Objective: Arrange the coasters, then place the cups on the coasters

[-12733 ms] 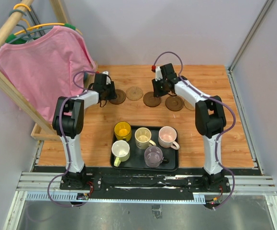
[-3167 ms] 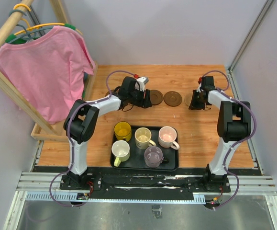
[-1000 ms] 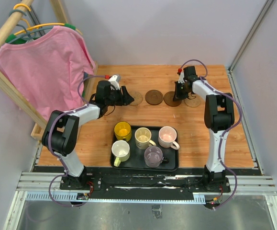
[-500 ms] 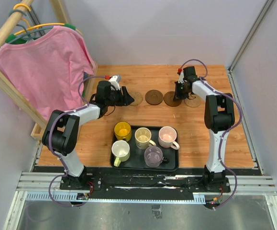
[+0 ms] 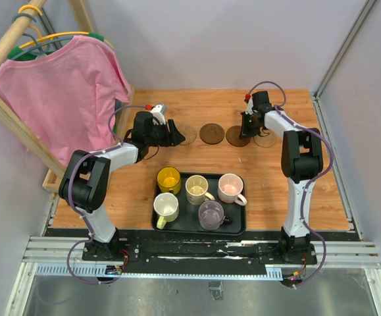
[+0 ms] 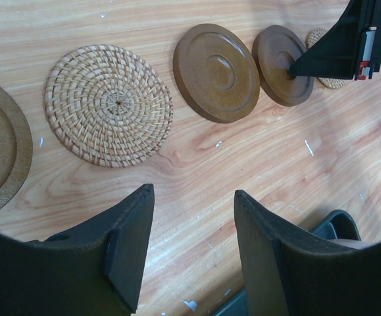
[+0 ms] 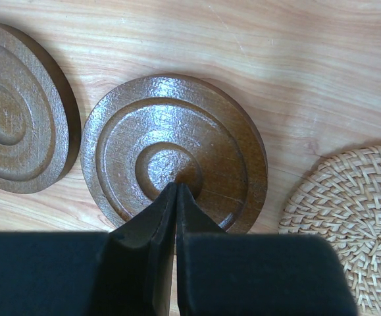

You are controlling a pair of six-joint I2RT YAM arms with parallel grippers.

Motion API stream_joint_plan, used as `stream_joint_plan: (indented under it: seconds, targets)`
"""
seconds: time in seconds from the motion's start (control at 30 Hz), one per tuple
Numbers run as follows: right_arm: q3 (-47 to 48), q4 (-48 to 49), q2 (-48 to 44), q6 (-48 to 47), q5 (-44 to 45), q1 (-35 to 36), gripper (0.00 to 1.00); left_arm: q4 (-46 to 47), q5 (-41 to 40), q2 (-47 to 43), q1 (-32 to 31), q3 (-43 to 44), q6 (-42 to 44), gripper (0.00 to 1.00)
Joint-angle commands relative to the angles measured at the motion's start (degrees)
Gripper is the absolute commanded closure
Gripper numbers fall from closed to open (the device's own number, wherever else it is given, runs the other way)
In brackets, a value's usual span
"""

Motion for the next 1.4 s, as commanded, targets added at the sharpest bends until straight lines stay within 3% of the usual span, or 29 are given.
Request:
stream_joint_plan:
  seconds: [0.0, 0.63, 1.37]
  targets:
    - [-1.44, -2.82, -0.46, -0.99, 3.08, -0.31, 0.96, 1.2, 0.89, 0.68, 0.39, 0.44, -0.33, 0.44]
    - [-0.71, -3.02, -1.05, -1.06, 3.26, -0.29, 0.95, 1.16, 0.61, 0.56, 0.36, -0.09, -0.13, 0.44]
    - [-3.65, 3.29, -10.44, -1.69, -9.75, -0.24, 0.88, -0.9, -2.1, 0.55, 0.44, 3.33, 3.68, 0.44]
